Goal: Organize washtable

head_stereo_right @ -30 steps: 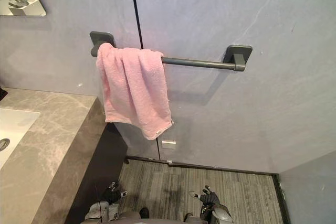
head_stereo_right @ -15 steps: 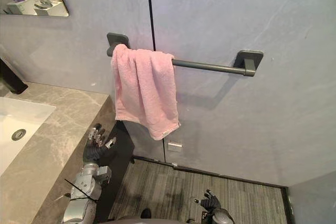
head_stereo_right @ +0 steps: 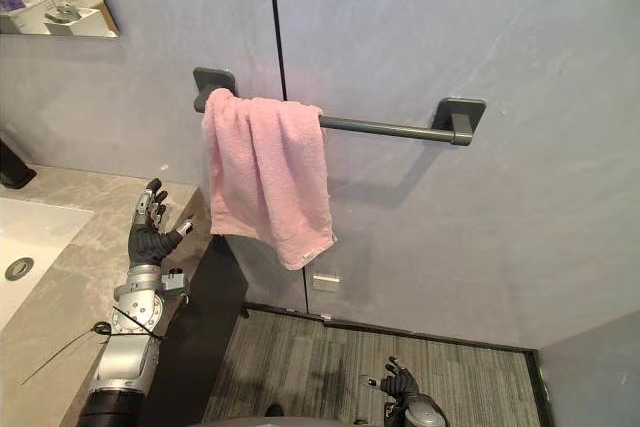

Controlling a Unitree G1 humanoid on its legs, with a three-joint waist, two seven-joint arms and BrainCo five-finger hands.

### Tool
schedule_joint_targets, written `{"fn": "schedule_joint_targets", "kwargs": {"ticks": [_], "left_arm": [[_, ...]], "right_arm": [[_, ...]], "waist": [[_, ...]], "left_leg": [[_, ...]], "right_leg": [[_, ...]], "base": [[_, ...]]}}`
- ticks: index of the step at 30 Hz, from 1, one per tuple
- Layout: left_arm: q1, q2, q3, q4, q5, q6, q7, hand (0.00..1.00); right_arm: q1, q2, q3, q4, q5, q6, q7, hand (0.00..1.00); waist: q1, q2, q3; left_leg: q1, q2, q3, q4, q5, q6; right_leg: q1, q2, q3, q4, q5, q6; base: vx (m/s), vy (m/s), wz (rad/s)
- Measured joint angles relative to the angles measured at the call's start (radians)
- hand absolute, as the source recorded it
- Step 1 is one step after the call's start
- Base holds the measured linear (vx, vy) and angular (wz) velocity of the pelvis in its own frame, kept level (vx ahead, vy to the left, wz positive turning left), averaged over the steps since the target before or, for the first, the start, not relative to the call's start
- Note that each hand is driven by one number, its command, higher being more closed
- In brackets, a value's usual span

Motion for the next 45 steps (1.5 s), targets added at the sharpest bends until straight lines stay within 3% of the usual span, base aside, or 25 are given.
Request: {"fn": "schedule_joint_targets", "kwargs": {"ticks": [10, 21, 22, 26, 29, 45], "left_arm": [[-0.095, 0.049, -0.045, 0.121, -0.039, 0.002, -0.03, 0.0], [-0.128, 0.053, -0.103, 0.232, -0.036, 0.024, -0.05, 0.0], [-0.13, 0.054, -0.115, 0.239, -0.036, 0.025, -0.05, 1.0], [-0.135, 0.046, -0.127, 0.268, -0.036, 0.026, -0.051, 1.0], [-0.136, 0.045, -0.143, 0.269, -0.037, 0.027, -0.051, 1.0], [-0.128, 0.039, -0.141, 0.219, -0.053, 0.021, -0.05, 1.0]], "right_arm": [[0.008, -0.017, 0.018, -0.039, -0.001, 0.001, 0.001, 0.0], [0.02, -0.016, 0.04, -0.091, -0.001, 0.0, 0.02, 0.0], [0.021, -0.016, 0.04, -0.094, 0.0, 0.0, 0.02, 0.0], [0.022, -0.015, 0.04, -0.136, 0.0, -0.001, 0.019, 0.0], [0.026, -0.014, 0.04, -0.197, 0.001, -0.001, 0.018, 0.0], [0.003, -0.021, 0.098, -0.638, 0.021, -0.068, 0.021, 0.0]], "waist": [[-0.028, -0.005, -0.003], [-0.05, -0.017, -0.006], [-0.052, -0.018, -0.007], [-0.059, -0.022, -0.01], [-0.081, -0.026, -0.012], [-0.079, -0.025, -0.011]], "left_leg": [[0.0, 0.003, 0.027, -0.004, -0.001, 0.0], [-0.001, 0.004, 0.058, -0.008, -0.001, 0.001], [-0.002, 0.004, 0.064, -0.009, -0.001, 0.001], [-0.014, 0.002, 0.085, -0.013, -0.001, 0.001], [-0.014, 0.001, 0.088, -0.017, -0.001, 0.001], [-0.02, 0.003, 0.093, -0.003, -0.001, 0.001]], "right_leg": [[-0.002, 0.007, 0.031, -0.032, 0.021, 0.001], [-0.021, 0.007, 0.067, -0.036, 0.036, 0.003], [-0.026, 0.007, 0.074, -0.036, 0.038, 0.003], [-0.044, 0.007, 0.095, -0.052, 0.053, 0.006], [-0.047, 0.007, 0.099, -0.054, 0.056, 0.007], [-0.054, 0.008, 0.11, -0.058, 0.075, 0.006]], "base": [[0.0, -0.009, -0.11], [-0.04, -0.003, -0.1], [-0.04, -0.001, -0.21], [-0.03, -0.002, -0.17], [0.0, -0.006, -0.04], [-0.04, -0.013, -0.03]]}}
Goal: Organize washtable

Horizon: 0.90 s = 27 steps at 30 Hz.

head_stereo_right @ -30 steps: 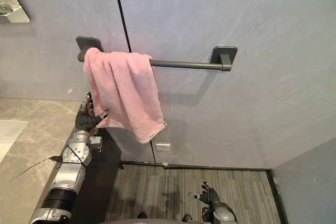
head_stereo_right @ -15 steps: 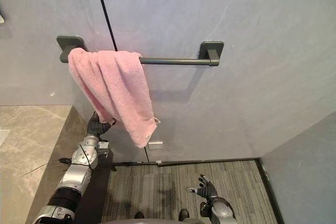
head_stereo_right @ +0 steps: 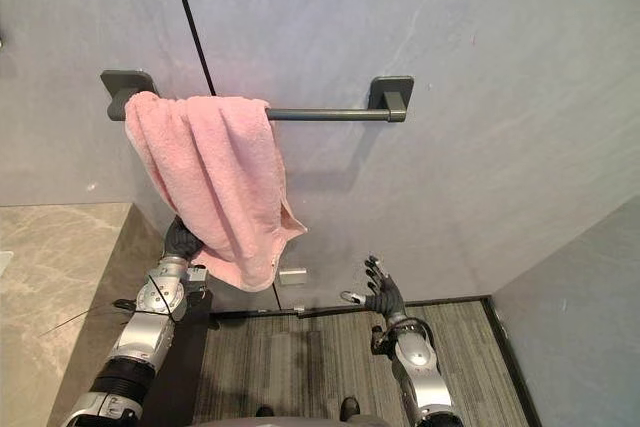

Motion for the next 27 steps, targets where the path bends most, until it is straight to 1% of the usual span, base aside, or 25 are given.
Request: {"fn": "schedule_joint_targets", "kwargs": {"ticks": [4, 7, 8, 9, 14, 19, 22, 23, 27], "left_arm": [[0.001, -0.02, -0.002, -0.042, -0.024, -0.004, 0.0, 1.0], [0.001, -0.04, -0.007, -0.055, -0.03, -0.02, 0.001, 1.0], [0.001, -0.043, -0.019, -0.056, -0.034, -0.021, 0.001, 1.0], [0.0, -0.048, -0.028, -0.056, -0.034, -0.021, 0.0, 1.0], [0.0, -0.073, -0.05, -0.066, -0.034, -0.021, 0.001, 1.0], [0.002, -0.091, -0.072, -0.077, -0.044, -0.023, 0.0, 1.0], [0.002, -0.095, -0.097, -0.078, -0.064, -0.023, 0.0, 1.0], [0.002, -0.099, -0.106, -0.082, -0.065, -0.023, 0.0, 1.0], [0.001, -0.1, -0.112, -0.085, -0.085, -0.024, 0.0, 1.0]], "right_arm": [[-0.068, -0.023, 0.055, -0.07, 0.0, -0.004, 0.001, 0.0], [-0.116, -0.035, 0.087, -0.109, 0.0, -0.006, 0.001, 0.0], [-0.132, -0.037, 0.098, -0.119, 0.0, -0.008, 0.001, 0.0], [-0.149, -0.037, 0.108, -0.119, 0.002, -0.01, 0.002, 0.0], [-0.2, -0.035, 0.141, -0.121, 0.021, -0.022, 0.001, 0.0], [-0.261, -0.032, 0.18, -0.126, 0.02, -0.024, -0.005, 0.0], [-0.305, -0.033, 0.195, -0.109, 0.02, -0.024, -0.025, 0.0], [-0.324, -0.033, 0.197, -0.094, 0.021, -0.024, -0.025, 1.0], [-0.397, -0.021, 0.231, -0.002, 0.031, -0.02, -0.026, 1.0]], "waist": [[0.002, 0.001, 0.0], [0.011, 0.004, 0.0], [0.019, 0.004, 0.0], [0.025, 0.004, 0.0], [0.028, 0.005, 0.001], [0.038, 0.011, 0.002], [0.045, 0.015, 0.003], [0.053, 0.016, 0.003], [0.056, 0.016, 0.003]], "left_leg": [[-0.009, 0.001, -0.009, 0.002, 0.0, 0.0], [-0.02, 0.001, -0.012, 0.006, 0.0, 0.0], [-0.021, 0.001, -0.013, 0.009, 0.001, 0.0], [-0.021, 0.0, -0.015, 0.012, 0.0, 0.0], [-0.026, 0.0, -0.039, 0.017, 0.001, 0.001], [-0.026, 0.001, -0.052, 0.017, 0.003, 0.004], [-0.027, 0.001, -0.064, 0.017, 0.004, 0.003], [-0.028, 0.001, -0.066, 0.015, 0.007, 0.006], [-0.035, 0.0, -0.076, 0.007, 0.02, 0.005]], "right_leg": [[-0.003, -0.001, -0.001, 0.0, 0.0, 0.0], [-0.005, -0.002, -0.003, 0.0, 0.001, -0.001], [-0.002, -0.002, -0.006, 0.0, 0.0, -0.001], [0.001, -0.002, -0.008, 0.0, 0.0, -0.001], [0.009, -0.003, -0.03, 0.0, -0.001, -0.002], [0.014, -0.005, -0.039, 0.0, -0.001, -0.002], [0.019, -0.012, -0.051, 0.0, -0.001, -0.002], [0.018, -0.013, -0.054, 0.0, -0.001, -0.002], [0.013, -0.013, -0.065, 0.0, -0.001, -0.002]], "base": [[-0.04, -0.012, 0.05], [0.0, -0.007, 0.03], [0.01, -0.007, 0.05], [0.01, -0.011, 0.09], [-0.03, -0.014, 0.13], [-0.06, -0.017, 0.07], [-0.05, -0.002, 0.11], [-0.04, -0.005, 0.1], [-0.03, -0.013, 0.09]]}}
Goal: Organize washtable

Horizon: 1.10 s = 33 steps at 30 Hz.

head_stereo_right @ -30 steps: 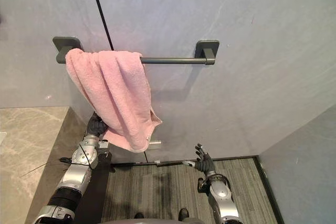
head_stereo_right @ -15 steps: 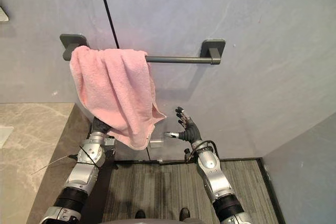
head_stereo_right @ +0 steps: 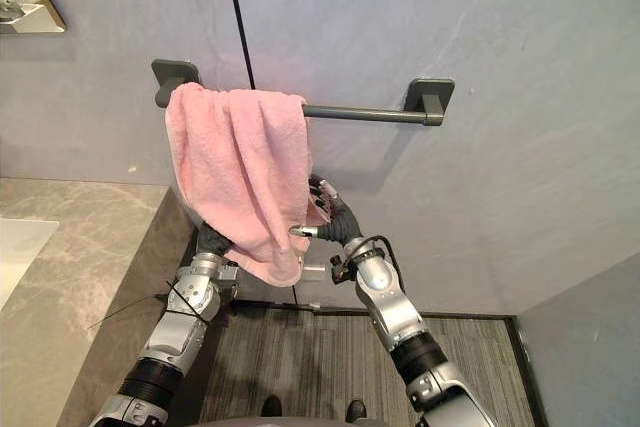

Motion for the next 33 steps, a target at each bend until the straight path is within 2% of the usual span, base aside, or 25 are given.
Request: {"fn": "schedule_joint_targets", "kwargs": {"ticks": [5, 15, 27, 33], "left_arm": [[-0.006, 0.0, -0.01, -0.006, -0.023, 0.0, 0.0, 1.0], [-0.01, -0.001, -0.018, -0.04, -0.036, -0.004, 0.0, 1.0], [-0.006, -0.001, 0.017, -0.046, -0.036, -0.004, -0.002, 1.0], [-0.002, -0.002, 0.02, -0.077, -0.036, -0.003, -0.017, 1.0]], "right_arm": [[-0.029, 0.019, 0.038, 0.055, 0.029, 0.02, 0.004, 1.0], [-0.058, 0.005, 0.042, 0.092, 0.036, 0.022, 0.004, 1.0], [-0.022, -0.032, -0.154, 0.005, 0.027, 0.02, -0.02, 1.0], [0.007, -0.029, -0.206, -0.01, 0.027, 0.019, -0.036, 1.0]], "waist": [[0.007, 0.0, 0.0], [0.027, 0.0, 0.0], [0.023, -0.009, 0.004], [0.019, -0.011, 0.005]], "left_leg": [[-0.004, -0.001, -0.015, -0.006, 0.005, 0.0], [-0.003, 0.001, -0.024, -0.006, 0.006, -0.001], [0.002, 0.001, -0.016, -0.007, 0.006, -0.001], [0.004, 0.001, -0.013, -0.007, 0.006, -0.001]], "right_leg": [[0.001, 0.0, -0.016, 0.0, -0.001, -0.001], [0.005, 0.002, -0.023, 0.0, -0.002, -0.003], [0.006, 0.001, -0.017, 0.0, -0.003, -0.002], [0.006, 0.001, -0.014, 0.0, -0.003, -0.002]], "base": [[-0.03, -0.015, 0.09], [-0.03, -0.011, 0.02], [-0.01, -0.004, -0.01], [0.0, 0.0, 0.0]]}}
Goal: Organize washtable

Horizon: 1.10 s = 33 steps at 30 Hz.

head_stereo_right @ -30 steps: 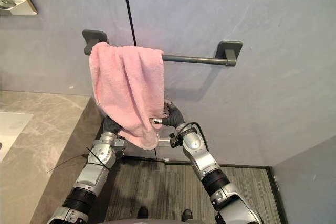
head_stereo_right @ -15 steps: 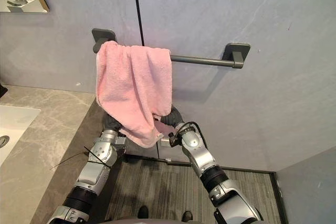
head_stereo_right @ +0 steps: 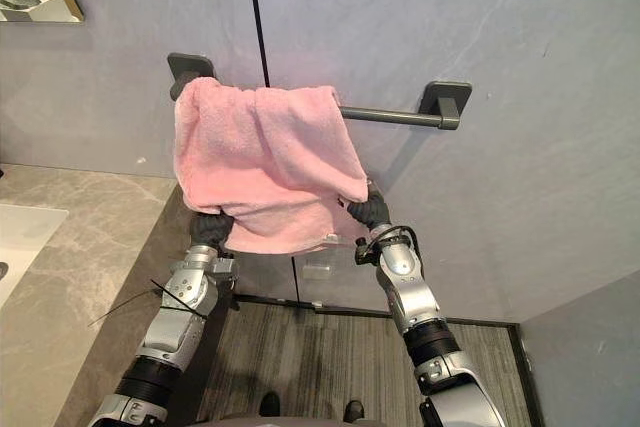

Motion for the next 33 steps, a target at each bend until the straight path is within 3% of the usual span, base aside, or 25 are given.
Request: {"fn": "schedule_joint_targets", "kwargs": {"ticks": [5, 33], "left_arm": [[0.0, -0.015, 0.0, 0.0, 0.0, 0.0, -0.004, 1.0], [-0.009, -0.065, -0.037, 0.002, 0.0, 0.01, -0.025, 1.0]], "right_arm": [[0.014, 0.01, -0.044, -0.057, 0.001, -0.002, -0.003, 1.0], [0.096, 0.039, -0.134, -0.062, 0.007, -0.002, -0.009, 1.0]], "waist": [[-0.02, -0.001, 0.0], [-0.056, 0.001, 0.001]], "left_leg": [[0.001, 0.0, 0.003, 0.0, 0.0, 0.0], [0.007, -0.001, 0.025, -0.018, -0.001, 0.0]], "right_leg": [[-0.001, 0.0, 0.002, 0.0, 0.0, 0.0], [-0.017, -0.002, 0.024, 0.007, -0.006, 0.005]], "base": [[0.0, 0.0, 0.0], [-0.01, -0.003, -0.02]]}}
